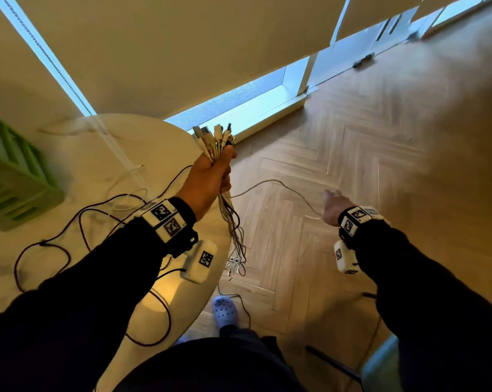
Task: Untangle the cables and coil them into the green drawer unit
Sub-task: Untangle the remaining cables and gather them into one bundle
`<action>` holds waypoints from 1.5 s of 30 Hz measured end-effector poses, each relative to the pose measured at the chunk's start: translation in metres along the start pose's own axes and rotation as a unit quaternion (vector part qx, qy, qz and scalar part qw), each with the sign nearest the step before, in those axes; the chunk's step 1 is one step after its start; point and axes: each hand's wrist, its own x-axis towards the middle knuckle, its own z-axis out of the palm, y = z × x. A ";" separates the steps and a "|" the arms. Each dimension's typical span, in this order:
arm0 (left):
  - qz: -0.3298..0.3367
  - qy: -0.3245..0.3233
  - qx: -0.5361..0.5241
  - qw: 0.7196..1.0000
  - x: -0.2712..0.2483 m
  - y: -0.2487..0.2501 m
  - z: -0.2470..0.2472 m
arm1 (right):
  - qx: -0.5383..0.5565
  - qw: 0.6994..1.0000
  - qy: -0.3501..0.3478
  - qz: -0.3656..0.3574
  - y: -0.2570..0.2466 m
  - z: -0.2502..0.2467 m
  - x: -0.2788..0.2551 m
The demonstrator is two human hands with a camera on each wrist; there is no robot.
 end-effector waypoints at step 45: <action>-0.008 -0.072 -0.029 0.997 -0.061 0.013 -0.065 | 0.275 0.875 -0.108 -0.383 -0.221 -0.007 -0.106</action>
